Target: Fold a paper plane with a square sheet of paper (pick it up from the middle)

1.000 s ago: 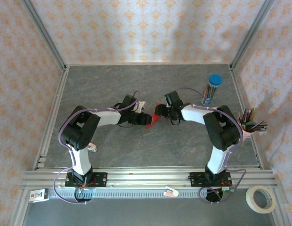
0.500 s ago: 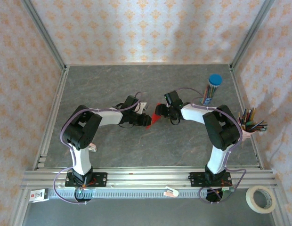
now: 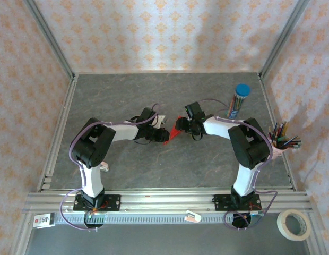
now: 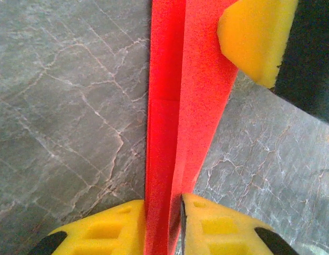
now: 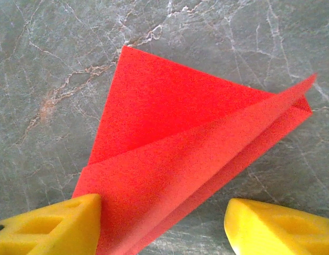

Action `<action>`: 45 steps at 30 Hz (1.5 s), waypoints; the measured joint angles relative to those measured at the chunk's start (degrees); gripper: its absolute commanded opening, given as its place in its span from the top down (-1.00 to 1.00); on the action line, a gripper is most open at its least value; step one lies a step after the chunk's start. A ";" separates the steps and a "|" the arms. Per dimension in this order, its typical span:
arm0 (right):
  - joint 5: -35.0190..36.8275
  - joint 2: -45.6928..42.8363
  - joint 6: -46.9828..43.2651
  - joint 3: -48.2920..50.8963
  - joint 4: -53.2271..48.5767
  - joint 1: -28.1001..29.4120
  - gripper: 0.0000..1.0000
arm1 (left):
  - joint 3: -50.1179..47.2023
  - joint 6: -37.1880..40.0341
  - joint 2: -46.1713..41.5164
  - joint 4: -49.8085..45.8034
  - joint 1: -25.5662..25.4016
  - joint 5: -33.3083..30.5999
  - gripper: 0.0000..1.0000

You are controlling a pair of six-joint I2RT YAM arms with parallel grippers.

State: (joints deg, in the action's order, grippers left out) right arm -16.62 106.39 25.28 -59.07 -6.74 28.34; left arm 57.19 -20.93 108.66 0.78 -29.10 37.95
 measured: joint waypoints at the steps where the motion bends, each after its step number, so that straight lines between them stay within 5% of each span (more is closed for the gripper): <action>1: 0.07 0.07 0.04 -0.09 -0.13 0.00 -0.29 | 0.00 -0.02 0.02 -0.02 0.00 -0.07 0.59; 15: 0.59 1.03 0.24 -2.23 -3.08 0.17 -0.29 | 0.15 0.00 0.24 -0.20 0.13 -0.35 0.62; 25: 0.59 -5.97 1.14 2.91 -1.03 0.37 -0.33 | 0.22 0.00 0.24 -0.39 0.13 -0.44 0.62; 36: -6.69 -10.27 2.14 3.67 2.23 2.45 0.26 | 0.55 0.00 0.46 -0.87 0.13 -0.55 0.62; 45: -8.66 -4.57 2.38 -0.35 4.22 3.02 0.41 | 0.87 0.02 0.57 -1.40 0.20 -0.52 0.62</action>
State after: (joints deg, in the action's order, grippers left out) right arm -25.28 101.82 27.66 -59.42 -2.52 31.35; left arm 58.06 -20.91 109.23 -0.62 -28.91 37.43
